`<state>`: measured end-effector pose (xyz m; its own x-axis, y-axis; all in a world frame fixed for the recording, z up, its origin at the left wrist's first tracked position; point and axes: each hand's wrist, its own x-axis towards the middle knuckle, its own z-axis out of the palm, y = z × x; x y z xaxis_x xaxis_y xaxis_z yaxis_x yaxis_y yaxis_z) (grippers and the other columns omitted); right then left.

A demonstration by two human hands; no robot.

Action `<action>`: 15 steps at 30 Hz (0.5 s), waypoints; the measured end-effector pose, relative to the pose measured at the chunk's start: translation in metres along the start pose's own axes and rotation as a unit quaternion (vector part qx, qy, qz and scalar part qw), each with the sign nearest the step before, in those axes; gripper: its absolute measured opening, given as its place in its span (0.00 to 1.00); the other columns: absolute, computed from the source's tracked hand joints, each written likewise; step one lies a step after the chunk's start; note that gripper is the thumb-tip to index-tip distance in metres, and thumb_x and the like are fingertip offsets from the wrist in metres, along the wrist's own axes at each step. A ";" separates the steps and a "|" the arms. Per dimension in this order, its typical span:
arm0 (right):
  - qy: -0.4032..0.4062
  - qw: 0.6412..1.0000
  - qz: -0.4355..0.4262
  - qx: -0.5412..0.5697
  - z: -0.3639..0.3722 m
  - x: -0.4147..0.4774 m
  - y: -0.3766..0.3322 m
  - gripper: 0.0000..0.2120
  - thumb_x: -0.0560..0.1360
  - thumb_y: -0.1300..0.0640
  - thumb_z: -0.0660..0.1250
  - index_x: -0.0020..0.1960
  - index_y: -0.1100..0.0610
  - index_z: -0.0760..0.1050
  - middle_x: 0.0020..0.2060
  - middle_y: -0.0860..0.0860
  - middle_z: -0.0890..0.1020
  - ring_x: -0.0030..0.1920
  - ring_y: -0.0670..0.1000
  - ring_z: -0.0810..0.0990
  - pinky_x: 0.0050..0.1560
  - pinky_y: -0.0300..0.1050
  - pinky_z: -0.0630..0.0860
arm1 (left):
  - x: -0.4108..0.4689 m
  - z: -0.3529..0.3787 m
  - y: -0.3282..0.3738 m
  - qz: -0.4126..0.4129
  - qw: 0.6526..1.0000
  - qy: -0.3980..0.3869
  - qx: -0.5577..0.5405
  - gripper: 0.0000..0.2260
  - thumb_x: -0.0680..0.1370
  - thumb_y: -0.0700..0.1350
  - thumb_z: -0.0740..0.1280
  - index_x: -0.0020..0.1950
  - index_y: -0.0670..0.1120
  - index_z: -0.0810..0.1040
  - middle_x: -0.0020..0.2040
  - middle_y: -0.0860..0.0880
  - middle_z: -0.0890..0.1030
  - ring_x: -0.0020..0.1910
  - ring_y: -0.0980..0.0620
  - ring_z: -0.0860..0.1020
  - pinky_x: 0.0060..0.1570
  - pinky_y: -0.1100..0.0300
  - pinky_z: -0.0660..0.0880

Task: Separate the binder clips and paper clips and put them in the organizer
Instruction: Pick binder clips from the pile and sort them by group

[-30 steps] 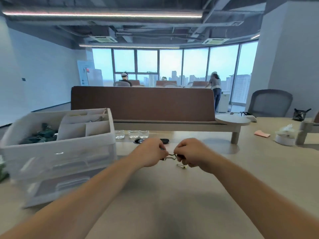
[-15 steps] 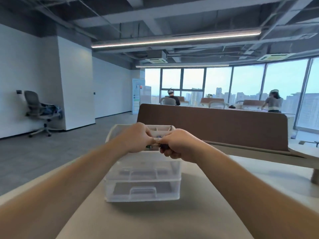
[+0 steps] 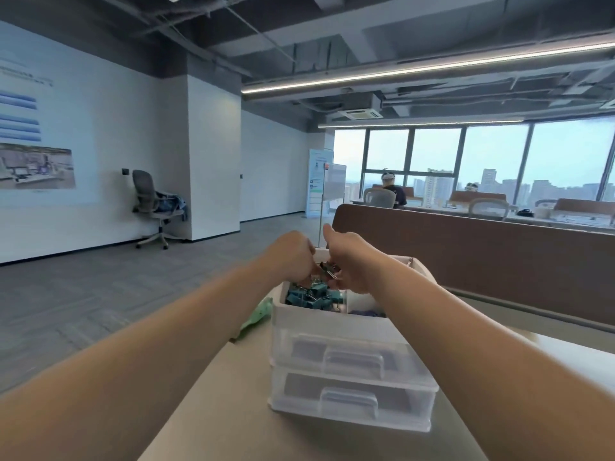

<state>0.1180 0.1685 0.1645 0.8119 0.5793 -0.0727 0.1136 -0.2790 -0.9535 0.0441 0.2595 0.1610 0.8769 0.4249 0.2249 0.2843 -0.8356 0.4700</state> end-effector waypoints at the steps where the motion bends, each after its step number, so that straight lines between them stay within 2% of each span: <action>1: -0.019 1.000 0.018 0.017 0.004 0.003 -0.001 0.23 0.82 0.38 0.52 0.65 0.55 0.66 0.56 0.61 0.76 0.44 0.56 0.79 0.38 0.46 0.77 | 0.003 0.000 -0.003 0.004 1.000 -0.006 0.003 0.20 0.75 0.41 0.72 0.66 0.40 0.76 0.55 0.42 0.83 0.51 0.47 0.82 0.53 0.57 0.76; 2: -0.035 0.999 0.033 0.025 0.004 0.004 -0.002 0.29 0.80 0.35 0.51 0.70 0.55 0.64 0.59 0.62 0.75 0.48 0.58 0.79 0.42 0.49 0.78 | 0.003 -0.001 -0.002 0.008 1.000 -0.013 -0.002 0.22 0.76 0.40 0.71 0.69 0.41 0.74 0.59 0.44 0.82 0.54 0.48 0.81 0.55 0.58 0.76; 4: -0.047 0.998 0.044 0.015 0.007 0.006 -0.002 0.38 0.79 0.31 0.49 0.75 0.60 0.60 0.57 0.63 0.75 0.51 0.60 0.77 0.51 0.52 0.75 | 0.003 0.000 -0.005 0.018 0.999 -0.029 -0.002 0.24 0.76 0.37 0.70 0.71 0.42 0.72 0.63 0.46 0.79 0.55 0.48 0.81 0.58 0.55 0.76; 6: -0.012 0.999 0.032 0.000 0.009 0.009 0.002 0.39 0.78 0.31 0.49 0.74 0.62 0.62 0.59 0.64 0.75 0.54 0.61 0.77 0.58 0.56 0.74 | 0.002 0.001 -0.007 0.024 0.999 -0.043 0.024 0.24 0.76 0.35 0.69 0.72 0.42 0.71 0.66 0.47 0.76 0.57 0.48 0.80 0.59 0.54 0.76; 7: 0.004 1.000 0.024 -0.004 0.009 0.010 0.003 0.39 0.78 0.31 0.49 0.73 0.62 0.64 0.59 0.63 0.75 0.52 0.61 0.77 0.59 0.56 0.74 | 0.000 0.001 -0.009 0.024 0.999 -0.037 0.025 0.24 0.76 0.34 0.68 0.72 0.42 0.72 0.66 0.47 0.76 0.57 0.47 0.79 0.58 0.54 0.76; 11: 0.016 1.000 0.012 -0.012 0.003 0.005 0.007 0.37 0.79 0.32 0.49 0.73 0.61 0.65 0.56 0.65 0.76 0.55 0.62 0.77 0.60 0.58 0.76 | -0.002 0.003 -0.013 0.020 0.998 -0.005 -0.064 0.18 0.75 0.30 0.63 0.62 0.43 0.78 0.52 0.41 0.82 0.45 0.42 0.83 0.49 0.47 0.81; 13: 0.034 0.999 -0.014 -0.009 -0.004 -0.002 0.008 0.35 0.80 0.34 0.50 0.70 0.62 0.68 0.53 0.62 0.78 0.52 0.60 0.79 0.56 0.55 0.79 | -0.005 0.004 -0.012 0.025 0.995 0.009 -0.096 0.13 0.76 0.32 0.62 0.56 0.42 0.80 0.43 0.42 0.83 0.37 0.44 0.83 0.45 0.48 0.82; 15: 0.051 0.998 -0.044 0.012 -0.015 -0.011 0.010 0.32 0.81 0.37 0.50 0.62 0.65 0.73 0.51 0.62 0.80 0.48 0.58 0.81 0.51 0.52 0.81 | -0.012 0.007 -0.003 0.039 0.992 0.031 -0.116 0.08 0.78 0.35 0.62 0.51 0.44 0.79 0.37 0.45 0.81 0.31 0.48 0.80 0.40 0.53 0.80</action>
<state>0.1188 0.1481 0.1598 0.8536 0.5193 0.0415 0.1749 -0.2106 -0.9618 0.0351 0.2550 0.1511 0.8649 0.3895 0.3166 0.1140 -0.7667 0.6318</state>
